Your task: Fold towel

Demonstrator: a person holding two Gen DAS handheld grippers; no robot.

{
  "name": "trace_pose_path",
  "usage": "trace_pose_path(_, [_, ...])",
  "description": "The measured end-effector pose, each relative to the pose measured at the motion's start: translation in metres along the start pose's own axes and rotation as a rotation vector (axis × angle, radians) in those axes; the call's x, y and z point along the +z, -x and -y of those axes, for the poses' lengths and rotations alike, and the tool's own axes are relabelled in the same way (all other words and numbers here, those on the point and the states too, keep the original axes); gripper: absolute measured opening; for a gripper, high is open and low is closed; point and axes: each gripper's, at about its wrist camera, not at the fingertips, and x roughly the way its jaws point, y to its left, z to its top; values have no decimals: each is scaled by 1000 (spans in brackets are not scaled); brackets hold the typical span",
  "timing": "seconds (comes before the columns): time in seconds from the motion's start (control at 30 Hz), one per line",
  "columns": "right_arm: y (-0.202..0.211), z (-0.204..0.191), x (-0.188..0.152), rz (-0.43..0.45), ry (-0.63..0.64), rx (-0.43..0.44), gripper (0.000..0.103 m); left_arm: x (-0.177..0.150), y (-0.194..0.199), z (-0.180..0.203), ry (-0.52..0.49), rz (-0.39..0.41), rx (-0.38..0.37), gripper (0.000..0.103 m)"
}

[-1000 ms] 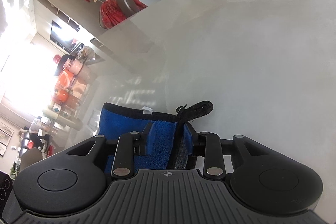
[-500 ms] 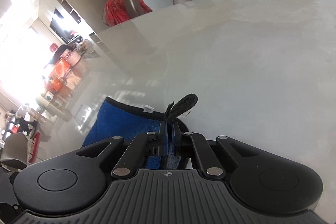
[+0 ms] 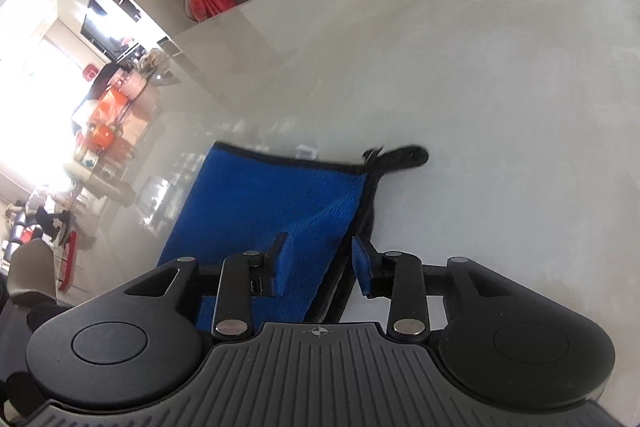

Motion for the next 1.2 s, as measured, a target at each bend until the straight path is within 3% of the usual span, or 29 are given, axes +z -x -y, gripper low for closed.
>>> trace_pose_path(0.1, [16,-19,-38,-21,-24,40,33,0,4,-1,-7,1,-5,71])
trace_pose_path(0.2, [30,-31,-80,-3,-105,4,29,-1,9,-2,-9,3,-9,71])
trace_pose_path(0.3, [39,-34,-118,13,-238,26,29,-4,12,-2,-19,-2,-17,72])
trace_pose_path(0.37, [47,-41,-140,69,-295,6,29,-5,12,-2,-38,-8,-20,72])
trace_pose_path(0.6, [55,-53,-160,85,-408,-38,30,-11,15,2,-82,-38,-40,75])
trace_pose_path(0.8, [47,-64,-169,121,-468,-17,30,-20,19,0,-107,-48,-56,75])
trace_pose_path(0.87, [45,-67,-171,155,-481,-10,24,-21,20,-1,-111,-51,-60,75])
trace_pose_path(0.9, [45,-67,-172,163,-485,-12,15,-22,21,-1,-112,-52,-61,75])
trace_pose_path(1.2, [51,-76,-187,218,-509,-64,8,-29,24,-6,-121,-66,-74,75])
